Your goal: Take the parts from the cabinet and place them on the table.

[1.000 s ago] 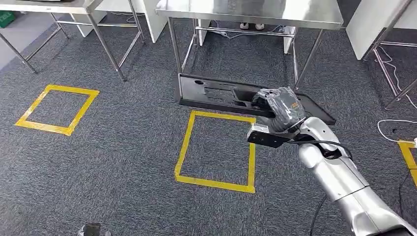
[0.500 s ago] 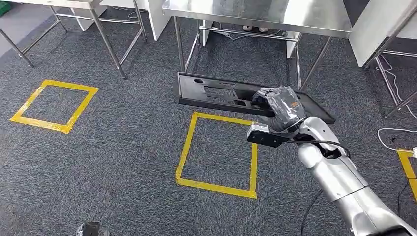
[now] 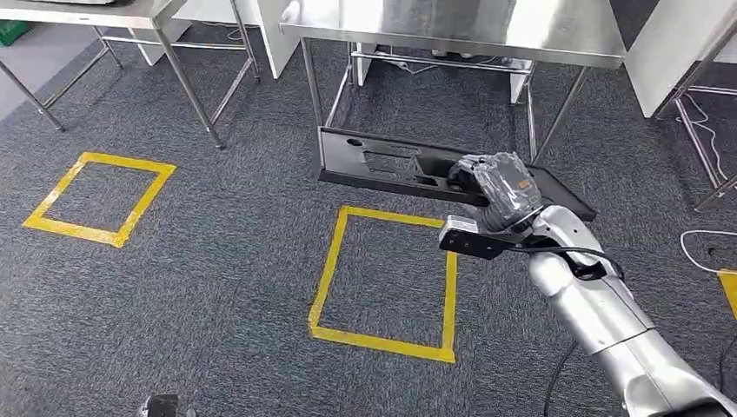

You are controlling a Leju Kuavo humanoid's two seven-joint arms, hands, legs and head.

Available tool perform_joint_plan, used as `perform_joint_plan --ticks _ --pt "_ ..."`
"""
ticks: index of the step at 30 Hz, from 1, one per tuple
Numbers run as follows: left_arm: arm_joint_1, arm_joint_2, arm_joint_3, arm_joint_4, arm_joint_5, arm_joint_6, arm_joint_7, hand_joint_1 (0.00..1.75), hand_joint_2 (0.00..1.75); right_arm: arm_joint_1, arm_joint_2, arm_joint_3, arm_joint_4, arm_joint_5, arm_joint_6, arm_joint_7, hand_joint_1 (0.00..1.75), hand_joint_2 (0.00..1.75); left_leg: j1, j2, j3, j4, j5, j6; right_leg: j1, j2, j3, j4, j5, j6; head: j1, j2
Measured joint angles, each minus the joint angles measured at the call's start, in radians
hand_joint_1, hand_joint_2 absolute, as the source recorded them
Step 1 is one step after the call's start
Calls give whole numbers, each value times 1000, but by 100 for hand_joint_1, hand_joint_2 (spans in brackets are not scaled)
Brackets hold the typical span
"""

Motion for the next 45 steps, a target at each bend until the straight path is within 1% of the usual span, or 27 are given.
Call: perform_joint_plan --ticks 2,4,5,6,7,9,10,11,13,15,16,17,18,20,21,22,25,27,28,30,32,34,36,37,41,42,45 --pt "1 0 -1 0 -1 -2 0 0 175 0 0 0 0 0 0 0 147 175 0 0 -6 -57 81 5 1 3 26 0 -20 3 0 0" --pt "1 1 -3 0 -1 -2 0 0 175 -1 1 0 0 0 0 0 147 175 -5 0 61 -241 207 24 3 3 60 -2 -43 7 0 0" --pt "1 4 -4 0 -1 -2 0 0 175 -1 1 -1 1 0 0 0 147 175 -11 -1 88 -294 224 38 1 2 64 -7 -54 9 3 0" --pt "1 3 -5 0 -2 -2 1 0 175 -6 0 0 2 0 0 0 147 175 -18 2 108 -299 201 47 12 3 75 -12 -60 18 5 0" --pt "0 5 -6 0 -3 -2 0 0 175 -6 1 0 2 0 1 0 147 175 -21 4 115 -318 186 57 4 3 76 -16 -60 21 -1 0" --pt "0 6 -7 0 -3 -2 1 0 175 -2 0 -1 2 0 0 0 147 175 -24 6 124 -331 179 68 10 2 87 -10 -47 45 0 0" --pt "0 6 -8 0 -3 -2 1 0 175 -1 0 -3 2 1 0 0 147 175 -18 2 149 -347 179 72 16 2 78 7 -49 49 0 0" --pt "1 5 -9 0 -3 -2 1 0 175 0 -2 -3 2 0 0 0 147 175 -17 1 163 -356 176 73 10 1 57 50 -47 51 2 0" --pt "-1 3 -11 0 -3 -2 1 0 175 -4 -2 -2 2 0 0 -1 147 175 -16 -3 179 -361 164 81 9 1 -36 196 -61 46 4 0" --pt "2 1 -13 0 -3 -2 3 0 175 7 -5 0 5 0 0 -1 147 175 -16 -9 197 -361 145 79 7 1 -128 290 -128 33 3 0" --pt "3 1 -13 0 -3 -2 3 0 175 11 -6 -1 5 0 0 -1 147 175 -16 -12 207 -360 135 77 7 1 -149 287 -138 37 3 0" --pt "4 0 -14 0 -3 -2 5 0 175 14 -6 -1 6 0 -1 -1 147 175 -16 -14 222 -360 124 74 4 1 -150 246 -125 50 3 0" --pt "5 -1 -14 0 -3 -2 5 0 175 14 -6 0 6 0 0 -1 147 175 -14 -15 239 -359 111 69 1 0 -133 169 -84 65 3 0" --pt "5 -2 -14 0 -3 -2 5 0 175 15 -6 -1 7 0 -1 -1 147 175 -12 -16 261 -351 82 58 -9 -7 -97 7 54 100 4 0" --pt "5 0 -14 0 -3 -2 6 0 175 17 -6 0 9 0 0 -1 147 175 -17 -16 273 -341 66 50 -1 -17 -95 -2 83 91 4 0" --pt "5 2 -14 0 -3 -1 6 0 175 14 -5 2 10 0 0 -1 147 175 -19 -16 269 -343 58 45 7 -16 -75 2 66 57 8 0" --pt "3 0 -14 0 -3 -1 5 0 175 15 -6 -2 10 0 -2 -1 147 175 -14 -11 272 -324 56 37 0 -8 -63 2 64 26 1 0" --pt "1 0 -14 0 -3 -1 5 0 175 11 -6 -4 9 1 -2 -1 147 175 -11 -4 199 -203 76 25 -2 -6 -44 -5 53 8 -2 0" --pt "1 0 -14 0 -3 -1 5 0 175 9 -5 -4 9 1 -2 -1 147 175 -8 -3 143 -123 61 17 -2 -5 -37 -6 43 -1 -2 0" --pt "3 0 -14 1 -3 -1 6 0 175 12 -2 0 10 2 -2 -1 147 175 -3 -2 48 -21 -15 4 -2 0 -19 -6 25 -3 -2 0" --pt "5 0 -14 1 -3 -1 6 0 175 17 -2 0 10 2 -2 -1 147 175 -1 0 14 -34 -26 4 -1 3 7 -6 5 -2 -2 0" --pt "5 0 -14 1 -3 -1 6 0 175 15 -2 -1 10 3 -2 0 147 175 -4 0 47 -178 79 19 4 4 41 -7 -18 2 -3 0" --pt "5 5 -14 1 -3 -1 6 0 175 15 -2 -1 11 3 -2 0 147 175 -16 -1 82 -320 228 53 2 5 53 -9 -37 4 -1 0" --pt "6 5 -14 1 -3 -1 6 0 175 13 2 1 12 3 -2 0 147 175 -23 -4 83 -322 198 62 11 12 67 -11 -45 14 1 0" --pt "4 9 -14 0 -3 0 6 0 175 7 2 -5 11 3 -3 1 147 175 -25 -4 128 -355 197 75 21 13 86 -16 -49 36 0 0" --pt "5 7 -14 0 -3 0 6 0 175 6 1 -7 11 3 -3 1 147 175 -22 -4 145 -362 196 77 14 11 64 22 -50 39 0 0" --pt "2 6 -14 0 -3 -1 6 0 175 3 -4 -8 13 3 -3 1 147 175 -21 -6 162 -365 177 84 14 10 -76 228 -88 40 0 0"
